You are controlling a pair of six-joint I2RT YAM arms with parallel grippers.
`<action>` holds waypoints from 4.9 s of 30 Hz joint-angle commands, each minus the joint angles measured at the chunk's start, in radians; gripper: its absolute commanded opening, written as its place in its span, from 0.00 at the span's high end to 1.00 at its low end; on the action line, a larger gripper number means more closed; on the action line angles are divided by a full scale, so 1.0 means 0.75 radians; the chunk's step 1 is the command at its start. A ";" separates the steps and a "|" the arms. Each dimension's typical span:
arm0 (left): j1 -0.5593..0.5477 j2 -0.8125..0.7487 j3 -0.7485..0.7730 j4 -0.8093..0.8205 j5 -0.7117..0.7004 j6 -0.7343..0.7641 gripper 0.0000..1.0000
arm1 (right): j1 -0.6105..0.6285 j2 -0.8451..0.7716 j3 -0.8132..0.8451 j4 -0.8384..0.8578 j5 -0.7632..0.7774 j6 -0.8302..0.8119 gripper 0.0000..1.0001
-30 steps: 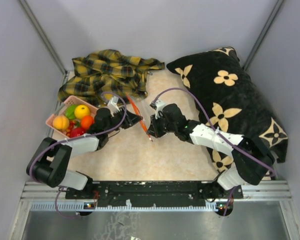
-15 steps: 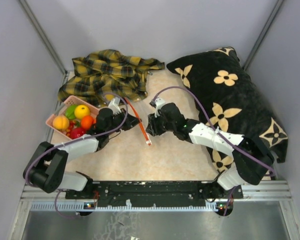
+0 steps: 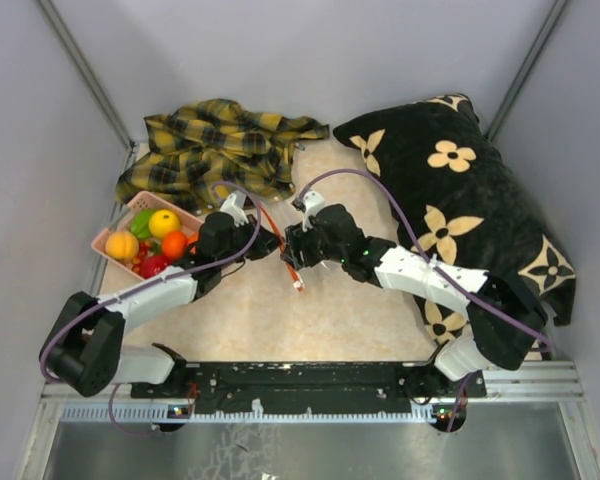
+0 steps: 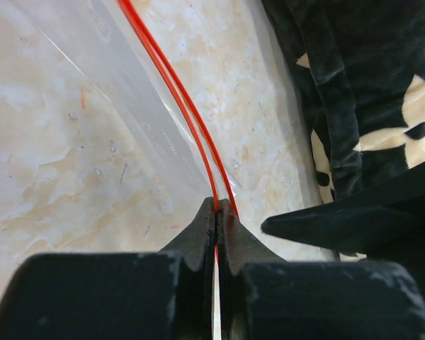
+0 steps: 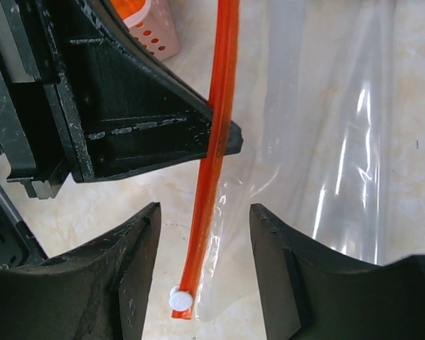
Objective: Place the food in the zip-top bag and seal the zipper
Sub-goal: Open the zipper of the food storage bag at the center of the board.
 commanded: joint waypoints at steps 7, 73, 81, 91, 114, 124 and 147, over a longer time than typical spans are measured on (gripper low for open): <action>-0.079 -0.064 0.113 -0.143 -0.106 0.082 1.00 | 0.034 -0.018 -0.002 0.077 0.262 -0.033 0.45; -0.165 -0.384 0.238 -0.793 -0.604 0.331 1.00 | -0.074 -0.172 0.230 -0.291 0.739 -0.421 1.00; -0.164 -0.318 0.165 -0.589 -0.492 0.280 0.97 | -0.009 -0.108 0.224 -0.297 0.524 -0.395 1.00; -0.164 -0.271 0.134 -0.287 -0.439 0.225 0.50 | 0.102 0.018 0.308 -0.375 0.567 -0.377 1.00; -0.131 -0.169 0.228 -0.479 -0.659 0.305 0.97 | 0.074 -0.010 0.329 -0.491 0.708 -0.364 1.00; -0.092 -0.187 0.184 -0.594 -0.694 0.297 0.97 | -0.046 -0.119 0.280 -0.518 0.647 -0.354 1.00; -0.085 -0.338 0.246 -0.543 -0.367 0.236 0.43 | -0.046 -0.034 0.347 -0.548 0.558 -0.366 1.00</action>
